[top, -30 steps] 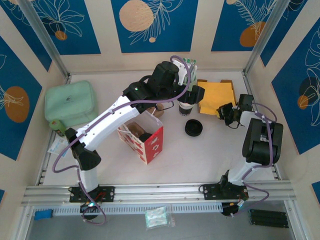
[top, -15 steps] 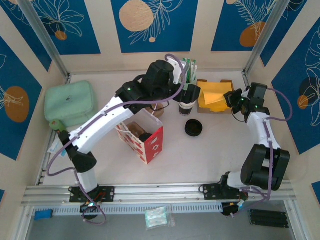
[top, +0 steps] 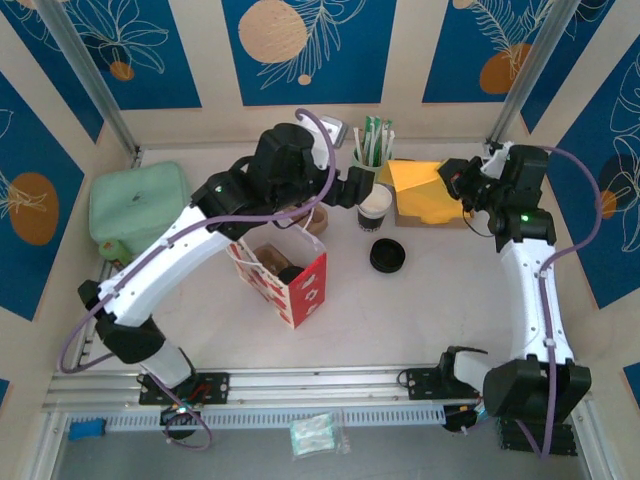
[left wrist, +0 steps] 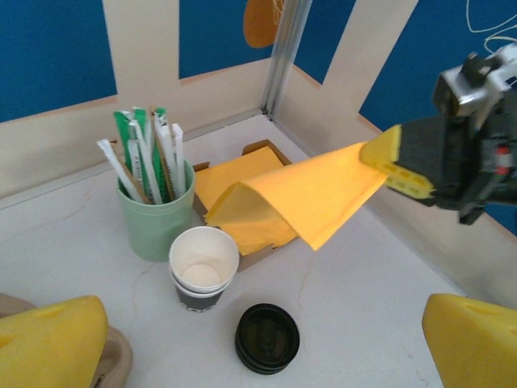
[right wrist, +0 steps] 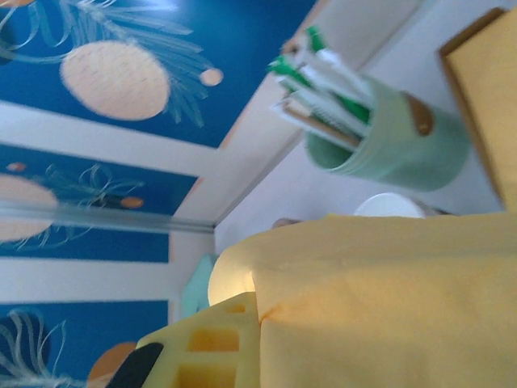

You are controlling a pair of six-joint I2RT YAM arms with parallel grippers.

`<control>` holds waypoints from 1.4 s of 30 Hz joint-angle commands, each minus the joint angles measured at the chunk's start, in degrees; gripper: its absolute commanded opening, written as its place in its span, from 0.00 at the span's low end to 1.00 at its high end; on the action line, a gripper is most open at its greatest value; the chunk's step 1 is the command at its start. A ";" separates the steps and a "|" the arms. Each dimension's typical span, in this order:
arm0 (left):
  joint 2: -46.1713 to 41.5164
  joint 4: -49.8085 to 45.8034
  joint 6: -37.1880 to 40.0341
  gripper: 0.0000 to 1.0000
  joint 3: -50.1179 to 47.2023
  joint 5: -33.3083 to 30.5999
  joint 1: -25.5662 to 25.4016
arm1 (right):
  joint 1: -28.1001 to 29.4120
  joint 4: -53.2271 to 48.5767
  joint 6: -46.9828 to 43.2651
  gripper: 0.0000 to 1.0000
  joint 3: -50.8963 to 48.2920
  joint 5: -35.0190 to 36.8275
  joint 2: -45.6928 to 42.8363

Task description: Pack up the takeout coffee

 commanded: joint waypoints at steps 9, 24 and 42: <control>-9.63 -3.19 -0.76 1.00 -4.65 -4.95 6.12 | 9.58 -11.32 -3.59 0.00 19.43 -7.33 -1.06; -19.13 -5.53 -3.91 0.99 -9.97 -0.29 18.53 | 32.68 -9.44 -0.34 0.00 28.45 3.37 0.31; -23.89 -7.51 -4.78 0.99 -15.00 3.27 30.01 | 60.54 5.24 6.26 0.00 19.98 29.83 3.15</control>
